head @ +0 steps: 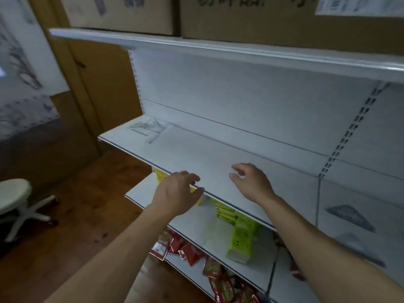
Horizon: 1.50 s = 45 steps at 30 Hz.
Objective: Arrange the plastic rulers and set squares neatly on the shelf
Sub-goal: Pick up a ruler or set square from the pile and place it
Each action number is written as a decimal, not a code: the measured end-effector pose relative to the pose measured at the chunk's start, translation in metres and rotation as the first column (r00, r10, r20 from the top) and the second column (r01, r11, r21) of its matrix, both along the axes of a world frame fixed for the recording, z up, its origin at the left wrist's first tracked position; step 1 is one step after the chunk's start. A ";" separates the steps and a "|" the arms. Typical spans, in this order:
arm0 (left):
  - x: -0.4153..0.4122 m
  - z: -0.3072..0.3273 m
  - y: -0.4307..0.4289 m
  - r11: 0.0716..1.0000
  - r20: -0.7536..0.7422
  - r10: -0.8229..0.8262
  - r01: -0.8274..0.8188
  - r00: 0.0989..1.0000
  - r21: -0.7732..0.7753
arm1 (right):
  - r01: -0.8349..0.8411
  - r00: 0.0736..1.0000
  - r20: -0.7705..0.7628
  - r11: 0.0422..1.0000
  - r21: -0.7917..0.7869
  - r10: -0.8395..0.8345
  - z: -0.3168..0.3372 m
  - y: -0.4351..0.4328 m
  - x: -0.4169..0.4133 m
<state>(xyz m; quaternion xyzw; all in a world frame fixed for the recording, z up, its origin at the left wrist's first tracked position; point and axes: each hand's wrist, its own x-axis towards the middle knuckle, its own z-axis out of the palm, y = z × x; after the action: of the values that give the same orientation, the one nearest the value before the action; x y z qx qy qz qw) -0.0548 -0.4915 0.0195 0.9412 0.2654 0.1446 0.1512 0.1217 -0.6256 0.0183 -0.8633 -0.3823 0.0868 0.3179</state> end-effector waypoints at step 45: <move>0.015 -0.027 0.501 0.998 -0.093 0.007 -0.013 0.996 -0.063 | -0.115 0.932 0.282 0.923 -0.366 0.228 -0.084 0.545 0.026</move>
<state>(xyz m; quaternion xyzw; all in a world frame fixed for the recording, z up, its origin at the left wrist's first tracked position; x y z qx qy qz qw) -0.0401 0.0093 -0.0071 0.9403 0.2810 0.0932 0.1678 0.1473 -0.0807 -0.0656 -0.8706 -0.4826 0.0393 0.0873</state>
